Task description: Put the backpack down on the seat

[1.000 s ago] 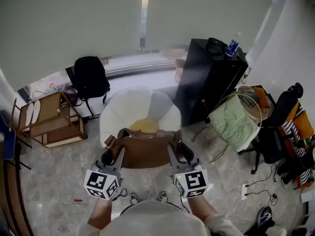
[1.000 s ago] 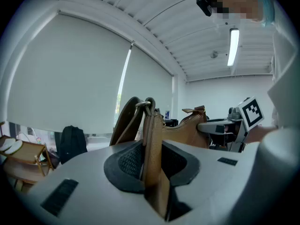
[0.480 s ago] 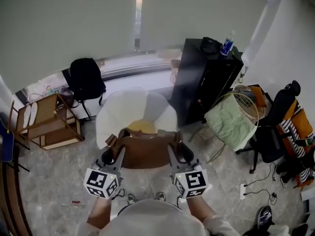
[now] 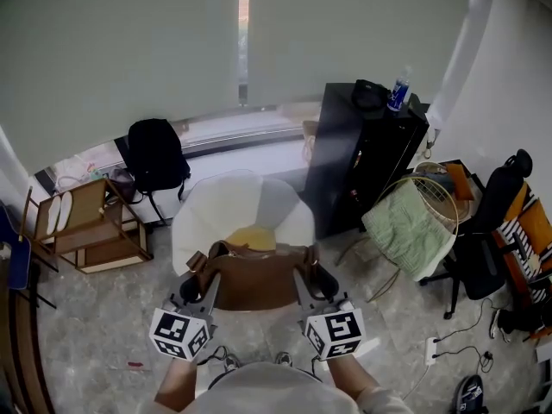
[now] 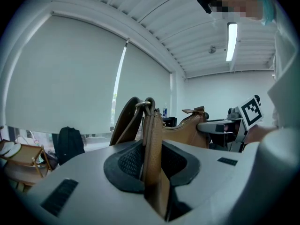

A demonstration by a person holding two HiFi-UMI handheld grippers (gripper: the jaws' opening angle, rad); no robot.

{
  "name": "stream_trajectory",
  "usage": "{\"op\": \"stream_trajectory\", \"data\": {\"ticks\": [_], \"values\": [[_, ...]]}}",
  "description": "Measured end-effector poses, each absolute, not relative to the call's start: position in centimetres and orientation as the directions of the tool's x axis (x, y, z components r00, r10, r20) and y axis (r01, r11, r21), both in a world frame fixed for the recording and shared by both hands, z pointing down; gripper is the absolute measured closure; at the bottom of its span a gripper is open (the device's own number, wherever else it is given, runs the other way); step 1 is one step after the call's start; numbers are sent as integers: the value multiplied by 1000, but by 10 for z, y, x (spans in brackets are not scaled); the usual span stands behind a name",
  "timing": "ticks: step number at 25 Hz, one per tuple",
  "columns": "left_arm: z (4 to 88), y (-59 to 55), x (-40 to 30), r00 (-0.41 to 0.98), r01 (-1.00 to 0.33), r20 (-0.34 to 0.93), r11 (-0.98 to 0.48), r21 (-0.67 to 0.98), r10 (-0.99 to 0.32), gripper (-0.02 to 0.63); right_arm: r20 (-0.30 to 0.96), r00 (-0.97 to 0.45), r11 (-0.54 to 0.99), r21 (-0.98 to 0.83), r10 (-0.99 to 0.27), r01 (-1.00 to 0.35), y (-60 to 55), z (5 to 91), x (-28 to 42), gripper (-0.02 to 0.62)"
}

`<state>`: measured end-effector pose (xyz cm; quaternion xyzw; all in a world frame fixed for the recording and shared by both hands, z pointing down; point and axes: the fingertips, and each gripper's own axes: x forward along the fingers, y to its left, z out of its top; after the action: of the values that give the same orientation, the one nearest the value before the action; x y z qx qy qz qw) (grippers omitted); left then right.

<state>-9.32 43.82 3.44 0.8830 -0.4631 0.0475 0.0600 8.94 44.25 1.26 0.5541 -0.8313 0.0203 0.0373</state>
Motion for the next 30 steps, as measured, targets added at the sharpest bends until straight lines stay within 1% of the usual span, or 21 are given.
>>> {"op": "stream_trajectory", "data": {"ticks": [5,16,24,30], "values": [[38,435,-78,538,-842,151,-536,55,-829,509,83,-414,414,-8,-907,-910,435,18,105,436],[56,439,-35,480,-877,178,-471,95,-859,508,130,-479,482,-12,-868,-876,427,31,147,436],[61,421,-36,480,-877,190,-469,101,-856,508,141,-484,485,-27,-864,-874,407,36,146,436],[65,386,-52,504,-864,187,-492,109,-843,508,146,-455,457,-25,-878,-889,377,38,130,434]]}}
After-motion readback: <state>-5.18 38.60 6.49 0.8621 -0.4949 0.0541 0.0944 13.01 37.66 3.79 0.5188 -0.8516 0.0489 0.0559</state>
